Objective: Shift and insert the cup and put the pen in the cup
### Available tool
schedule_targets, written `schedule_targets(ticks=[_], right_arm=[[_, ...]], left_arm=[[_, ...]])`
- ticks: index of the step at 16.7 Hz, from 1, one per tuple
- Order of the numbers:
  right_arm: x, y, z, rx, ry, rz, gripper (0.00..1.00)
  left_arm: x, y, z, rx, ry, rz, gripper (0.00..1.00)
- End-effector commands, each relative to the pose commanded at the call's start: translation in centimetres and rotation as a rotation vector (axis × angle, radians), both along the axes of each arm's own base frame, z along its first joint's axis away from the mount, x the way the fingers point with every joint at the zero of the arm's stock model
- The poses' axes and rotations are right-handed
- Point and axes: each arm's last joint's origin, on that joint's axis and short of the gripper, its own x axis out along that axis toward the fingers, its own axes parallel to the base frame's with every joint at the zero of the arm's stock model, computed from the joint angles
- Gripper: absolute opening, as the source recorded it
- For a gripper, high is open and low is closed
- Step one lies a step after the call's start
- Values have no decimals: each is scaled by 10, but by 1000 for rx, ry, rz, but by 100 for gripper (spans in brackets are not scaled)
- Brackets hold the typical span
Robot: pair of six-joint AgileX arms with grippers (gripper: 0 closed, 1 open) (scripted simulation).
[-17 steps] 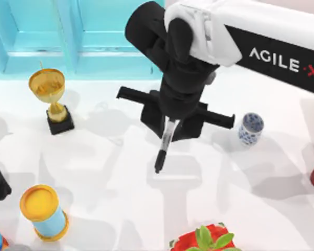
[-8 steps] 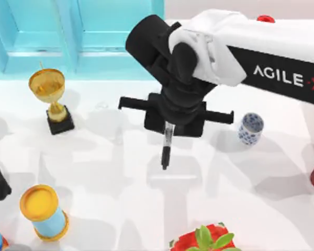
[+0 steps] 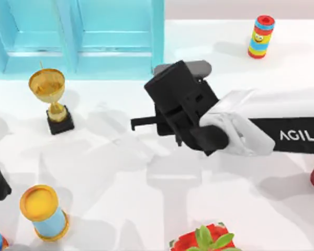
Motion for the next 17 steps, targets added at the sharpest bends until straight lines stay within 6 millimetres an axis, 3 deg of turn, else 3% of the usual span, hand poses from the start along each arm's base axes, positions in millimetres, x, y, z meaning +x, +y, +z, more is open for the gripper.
schedule_targets(ticks=[4,7,13,17], right_arm=[[-26,-26,-11,-70,-298,3,0],[-49,-50,-8,-113,-470,-38,0],[-84,-89,21,-66,-732,-176,0],[-97,-103,37,2,-828,-244,0]], left_arm=[[0,0,0,0,0,0,100],[0,0,0,0,0,0,100],[0,0,0,0,0,0,100],[0,0,0,0,0,0,100]])
